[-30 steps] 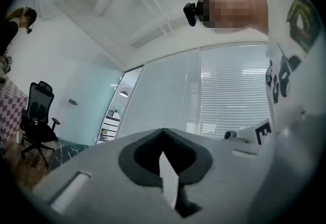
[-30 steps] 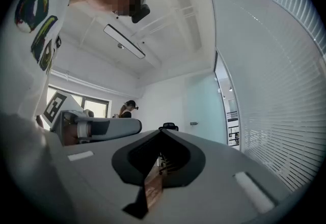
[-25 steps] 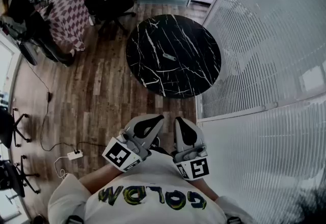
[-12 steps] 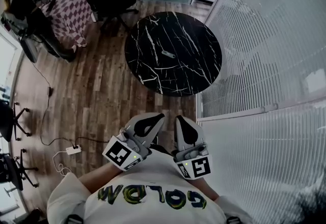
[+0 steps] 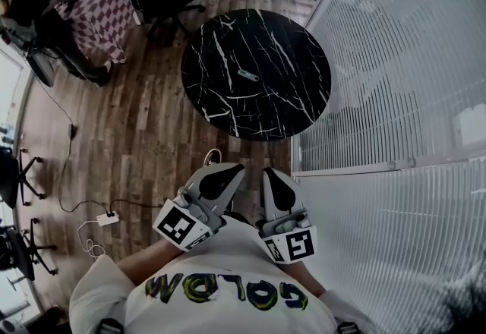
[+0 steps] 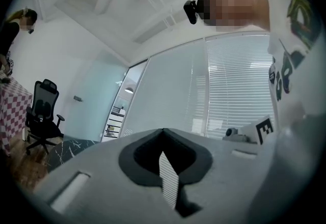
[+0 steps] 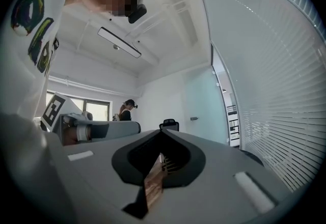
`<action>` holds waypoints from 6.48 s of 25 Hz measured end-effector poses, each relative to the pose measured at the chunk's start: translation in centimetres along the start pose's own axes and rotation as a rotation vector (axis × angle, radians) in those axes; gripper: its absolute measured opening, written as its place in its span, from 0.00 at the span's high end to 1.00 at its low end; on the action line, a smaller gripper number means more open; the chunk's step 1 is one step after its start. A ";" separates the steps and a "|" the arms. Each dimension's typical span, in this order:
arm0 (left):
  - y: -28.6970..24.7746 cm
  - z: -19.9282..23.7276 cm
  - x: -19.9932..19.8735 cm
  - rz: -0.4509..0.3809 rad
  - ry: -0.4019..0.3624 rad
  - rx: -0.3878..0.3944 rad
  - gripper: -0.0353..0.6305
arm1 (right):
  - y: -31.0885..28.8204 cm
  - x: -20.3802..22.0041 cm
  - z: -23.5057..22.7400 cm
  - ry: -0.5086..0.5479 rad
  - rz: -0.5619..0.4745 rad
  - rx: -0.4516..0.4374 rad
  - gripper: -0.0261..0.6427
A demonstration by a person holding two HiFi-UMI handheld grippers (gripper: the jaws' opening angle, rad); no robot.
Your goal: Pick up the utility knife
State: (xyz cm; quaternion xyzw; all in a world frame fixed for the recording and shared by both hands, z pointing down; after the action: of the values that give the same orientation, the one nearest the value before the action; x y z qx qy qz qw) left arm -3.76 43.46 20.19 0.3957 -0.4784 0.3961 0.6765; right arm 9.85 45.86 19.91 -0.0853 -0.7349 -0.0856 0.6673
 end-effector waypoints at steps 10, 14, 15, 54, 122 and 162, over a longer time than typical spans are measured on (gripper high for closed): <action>-2.5 8.6 -1.2 -0.013 0.003 -0.021 0.94 | -8.3 0.2 -1.3 0.023 0.016 -0.007 0.96; -3.4 13.2 -2.5 -0.022 -0.013 -0.035 0.94 | -13.3 0.1 -1.6 0.040 0.023 -0.017 0.96; -3.5 14.3 -2.9 -0.024 -0.015 -0.039 0.94 | -14.5 0.0 -1.6 0.048 0.025 -0.020 0.96; -12.2 34.6 -5.1 0.065 0.024 0.033 0.94 | -34.6 -0.3 -8.0 0.143 0.060 0.044 0.96; -14.0 49.8 28.8 0.325 0.150 0.041 0.94 | -47.4 39.7 -18.4 0.528 0.880 -0.379 0.71; -13.7 47.1 19.2 0.300 0.097 -0.008 0.94 | -46.9 28.3 -16.6 0.463 0.749 -0.315 0.77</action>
State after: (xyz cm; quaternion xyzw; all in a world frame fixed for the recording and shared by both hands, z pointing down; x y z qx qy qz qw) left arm -2.50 -1.68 47.28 0.2975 -0.5003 0.5094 0.6338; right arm 11.93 -3.33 49.07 -0.4237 -0.4635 0.0337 0.7775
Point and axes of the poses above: the fingertips, and each gripper's own axes: y backward along the fingers, z to its left, x out of its underside, the point moved 7 cm from there along y, backward along the fingers, and after that the axes turned 14 degrees about x, right-handed, at the moved point
